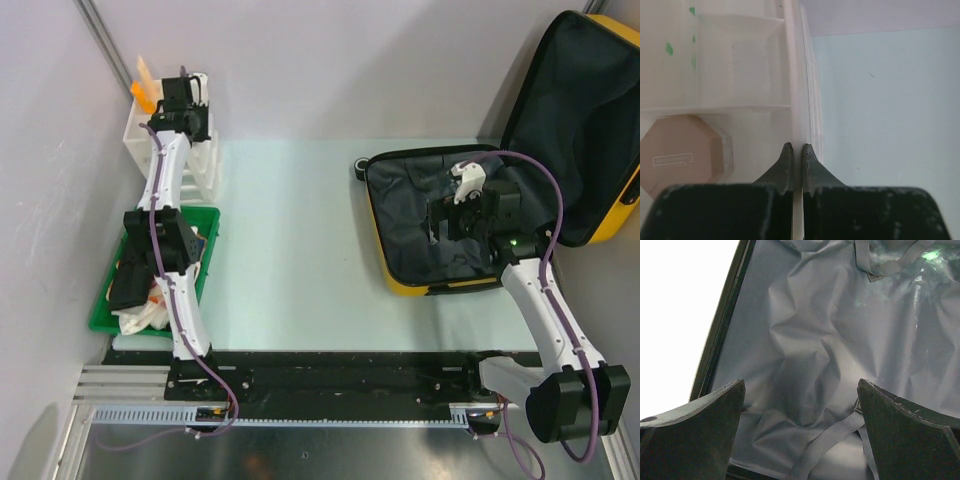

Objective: Open, take out, and arrange the luggage

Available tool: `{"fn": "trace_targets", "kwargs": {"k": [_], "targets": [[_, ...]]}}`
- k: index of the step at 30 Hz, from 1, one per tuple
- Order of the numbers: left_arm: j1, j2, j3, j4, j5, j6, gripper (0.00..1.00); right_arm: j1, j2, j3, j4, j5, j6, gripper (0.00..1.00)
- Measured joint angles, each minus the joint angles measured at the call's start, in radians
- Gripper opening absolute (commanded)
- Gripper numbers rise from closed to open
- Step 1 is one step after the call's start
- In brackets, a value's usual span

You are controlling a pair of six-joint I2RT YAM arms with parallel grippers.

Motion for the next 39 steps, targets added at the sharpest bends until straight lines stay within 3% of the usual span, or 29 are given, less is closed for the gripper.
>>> {"fn": "trace_targets", "kwargs": {"k": [4, 10, 25, 31, 34, 39], "targets": [[0.015, 0.016, 0.019, 0.006, 0.001, 0.014, 0.27, 0.0, 0.013, 0.0, 0.006, 0.0, -0.003, 1.0], [0.027, 0.018, 0.022, 0.005, 0.006, 0.082, 0.54, 0.002, 0.033, 0.002, 0.023, 0.0, -0.003, 1.0], [0.019, -0.074, 0.059, -0.003, -0.052, 0.216, 1.0, 0.009, 0.045, 0.006, 0.044, -0.011, 0.0, 1.0], [-0.013, -0.224, 0.063, 0.003, -0.066, 0.234, 1.0, 0.015, 0.044, 0.018, 0.046, -0.021, 0.0, 1.0], [-0.051, -0.347, -0.012, 0.009, -0.061, 0.243, 1.0, 0.016, 0.044, 0.03, 0.048, -0.024, 0.0, 1.0], [-0.261, -0.583, -0.272, 0.038, -0.07, 0.22, 1.0, 0.016, 0.044, 0.044, 0.059, -0.027, 0.01, 1.0]]}}
